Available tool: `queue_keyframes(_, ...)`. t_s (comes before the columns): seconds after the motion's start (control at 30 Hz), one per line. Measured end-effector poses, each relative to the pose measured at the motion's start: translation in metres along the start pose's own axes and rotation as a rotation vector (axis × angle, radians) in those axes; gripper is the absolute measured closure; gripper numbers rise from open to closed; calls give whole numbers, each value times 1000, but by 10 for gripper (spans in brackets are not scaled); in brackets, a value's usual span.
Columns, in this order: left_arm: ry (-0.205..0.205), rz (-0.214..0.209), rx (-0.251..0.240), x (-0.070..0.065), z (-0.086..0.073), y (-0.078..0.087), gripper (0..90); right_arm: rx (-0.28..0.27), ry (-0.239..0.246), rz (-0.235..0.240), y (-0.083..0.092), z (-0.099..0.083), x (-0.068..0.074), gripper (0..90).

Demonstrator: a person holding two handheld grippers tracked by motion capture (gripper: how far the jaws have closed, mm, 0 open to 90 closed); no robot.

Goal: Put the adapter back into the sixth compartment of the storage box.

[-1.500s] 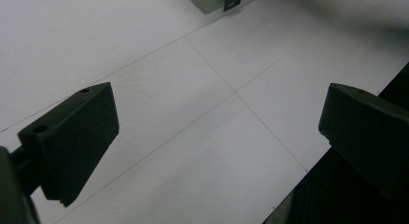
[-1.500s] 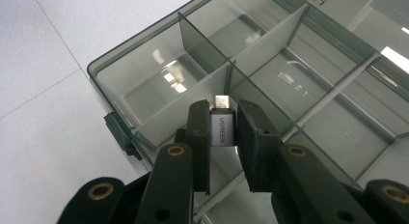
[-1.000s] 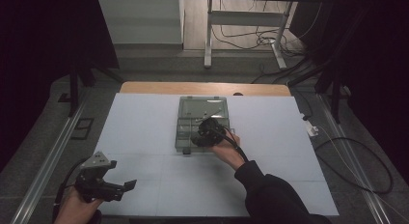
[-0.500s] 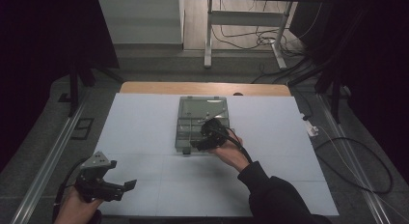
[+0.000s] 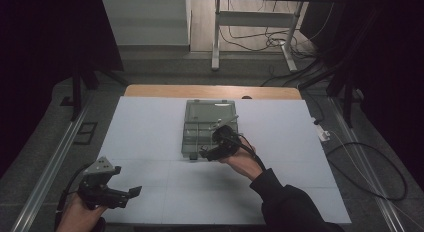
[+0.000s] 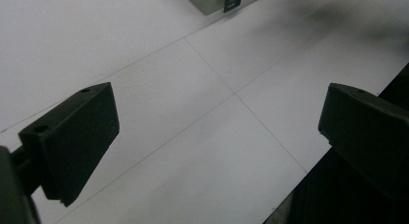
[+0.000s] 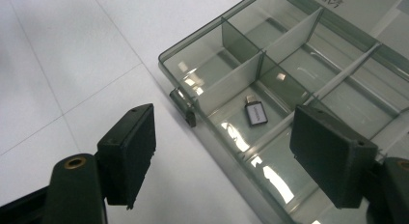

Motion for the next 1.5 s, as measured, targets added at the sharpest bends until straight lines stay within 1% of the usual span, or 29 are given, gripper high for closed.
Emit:
queue_keyframes(0.17,1,0,1,0,0,0,11,-6,-4,12,5,-1,3,208)
queue_keyframes(0.4,0,0,0,0,0,0,11,1,-12,21,12,-4,6,173)
queue_keyframes(0.57,0,0,0,0,0,0,11,15,-16,28,17,-10,6,137)
queue_keyframes(0.7,0,0,0,0,0,0,11,33,-10,21,20,-15,5,100)
queue_keyframes(0.77,0,0,0,0,0,0,11,28,-8,15,21,-17,5,81)
queue_keyframes(0.87,0,0,0,0,0,0,11,19,-18,13,25,-19,4,63)
queue_keyframes(1.1,0,0,-1,0,0,0,11,3,-31,12,35,-22,3,43)
queue_keyframes(1.33,1,0,-1,0,0,0,10,-5,-40,28,46,-26,5,25)
queue_keyframes(1.5,1,0,-2,0,0,0,10,0,-42,36,52,-29,5,14)
Point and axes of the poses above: each handheld gripper's, and its own axes: y roughly backward along the jaws, z roughly out of its top, x roughly to its left, the point moved 7 cm from there along -y, roughly forward along the jaws, and after that the axes turned 12 degrees about -x, right-handed, at the moved point
